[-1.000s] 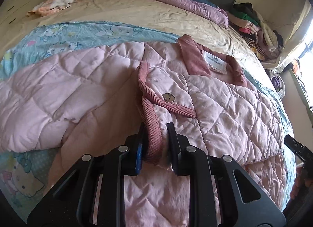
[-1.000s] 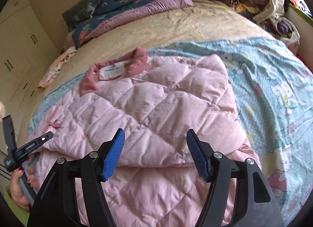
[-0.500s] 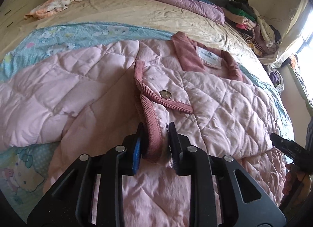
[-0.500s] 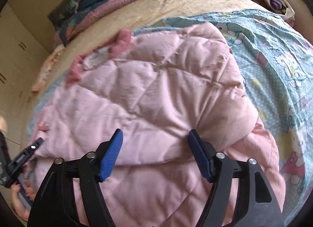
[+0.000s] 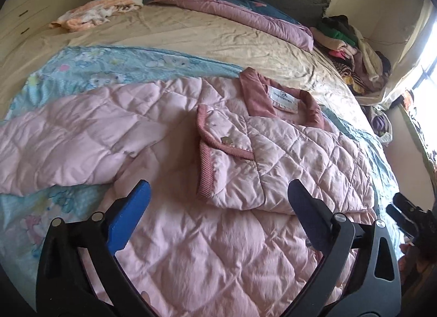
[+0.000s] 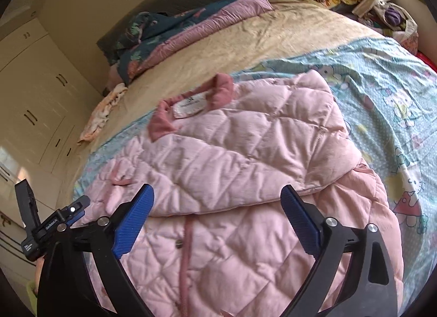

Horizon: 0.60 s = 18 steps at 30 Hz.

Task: Fold large clothes
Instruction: 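Release the cuff from the left tool and move toward the other sleeve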

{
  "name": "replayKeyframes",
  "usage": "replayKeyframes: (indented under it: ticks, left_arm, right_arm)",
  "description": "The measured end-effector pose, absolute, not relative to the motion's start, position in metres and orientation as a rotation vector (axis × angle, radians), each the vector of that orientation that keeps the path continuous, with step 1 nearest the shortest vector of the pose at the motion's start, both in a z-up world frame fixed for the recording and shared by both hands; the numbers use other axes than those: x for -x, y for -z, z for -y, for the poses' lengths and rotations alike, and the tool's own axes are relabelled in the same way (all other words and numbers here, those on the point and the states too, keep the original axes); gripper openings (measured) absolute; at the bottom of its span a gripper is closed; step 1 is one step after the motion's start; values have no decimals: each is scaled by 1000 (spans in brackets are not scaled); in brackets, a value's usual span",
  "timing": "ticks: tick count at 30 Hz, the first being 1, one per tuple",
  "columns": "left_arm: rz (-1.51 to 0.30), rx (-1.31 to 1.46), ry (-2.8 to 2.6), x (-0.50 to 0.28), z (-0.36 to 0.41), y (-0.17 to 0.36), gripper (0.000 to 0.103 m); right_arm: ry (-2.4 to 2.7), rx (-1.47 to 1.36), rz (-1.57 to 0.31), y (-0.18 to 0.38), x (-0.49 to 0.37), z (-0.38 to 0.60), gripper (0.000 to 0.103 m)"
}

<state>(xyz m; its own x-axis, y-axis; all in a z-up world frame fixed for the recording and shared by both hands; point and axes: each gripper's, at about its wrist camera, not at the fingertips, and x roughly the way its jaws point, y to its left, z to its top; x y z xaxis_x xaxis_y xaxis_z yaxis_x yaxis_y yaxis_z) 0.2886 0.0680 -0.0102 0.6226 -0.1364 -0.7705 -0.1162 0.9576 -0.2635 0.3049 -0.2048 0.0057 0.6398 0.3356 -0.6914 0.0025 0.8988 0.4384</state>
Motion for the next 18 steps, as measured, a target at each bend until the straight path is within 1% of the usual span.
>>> replayKeyframes:
  ticks: [5,18]
  left_arm:
    - [-899,298,-5,-276,-72,4,94]
    - [-862,309,-57,-243,-96,-3,94]
  right_arm:
    - [-209,-399,-822,-23,-294,188,97]
    - [-305,-331,-774,-56,-273,131,98]
